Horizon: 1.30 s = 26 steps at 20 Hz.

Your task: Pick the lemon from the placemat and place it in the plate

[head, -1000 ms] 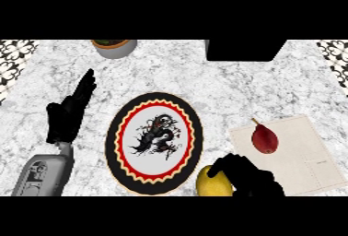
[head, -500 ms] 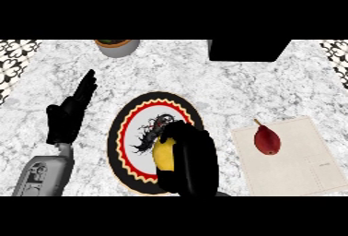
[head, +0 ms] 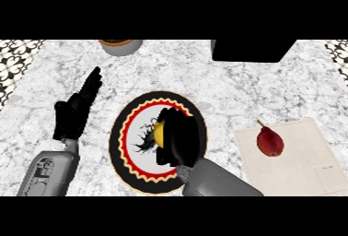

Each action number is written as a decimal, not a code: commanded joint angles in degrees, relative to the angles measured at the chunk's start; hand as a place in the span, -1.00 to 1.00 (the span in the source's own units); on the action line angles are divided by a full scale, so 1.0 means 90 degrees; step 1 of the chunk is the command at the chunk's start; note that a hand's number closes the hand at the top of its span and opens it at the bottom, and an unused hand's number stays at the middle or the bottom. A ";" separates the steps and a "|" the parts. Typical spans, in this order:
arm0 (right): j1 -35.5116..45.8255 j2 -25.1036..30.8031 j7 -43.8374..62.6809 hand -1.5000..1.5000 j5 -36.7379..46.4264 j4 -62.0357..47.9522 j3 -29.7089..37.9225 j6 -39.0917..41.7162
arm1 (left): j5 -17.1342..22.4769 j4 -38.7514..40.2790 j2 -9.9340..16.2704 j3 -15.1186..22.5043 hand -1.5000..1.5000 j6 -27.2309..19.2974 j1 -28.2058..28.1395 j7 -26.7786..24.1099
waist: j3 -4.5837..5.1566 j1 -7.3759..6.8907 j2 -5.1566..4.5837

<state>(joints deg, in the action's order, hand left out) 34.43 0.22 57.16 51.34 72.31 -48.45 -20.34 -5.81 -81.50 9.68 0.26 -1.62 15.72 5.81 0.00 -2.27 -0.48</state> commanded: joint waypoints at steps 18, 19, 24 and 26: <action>0.0066 -0.0023 -0.1501 -1.00 -0.2448 -0.0563 0.0343 -0.4524 | 0.0037 0.0280 0.0092 -0.0225 0.00 0.0099 -0.0163 -0.0298 | -0.0002 0.0220 0.0056; 0.0231 -0.0023 -0.1561 -1.00 -0.2414 -0.0537 0.0746 -0.4419 | 0.0056 0.0181 0.0059 -0.0265 0.00 0.0015 -0.0046 -0.0092 | -0.0003 0.0259 0.0066; -0.1553 0.0838 -0.1906 -1.00 -0.2150 0.1120 0.0686 -0.4704 | 0.0227 -0.0051 0.0382 -0.0476 0.00 0.0277 -0.0323 0.0002 | -0.0003 0.0370 0.0111; -0.2248 0.1379 -0.2049 -1.00 -0.2218 0.2053 0.0614 -0.4511 | 0.0094 0.0107 0.0086 -0.0376 0.00 0.0005 -0.0304 -0.0128 | -0.0001 0.0415 0.0100</action>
<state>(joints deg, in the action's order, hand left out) 23.11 6.72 39.23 31.33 79.81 -43.19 -58.32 -4.99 -80.03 10.95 -2.90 -1.04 14.28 4.85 -0.02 0.88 0.29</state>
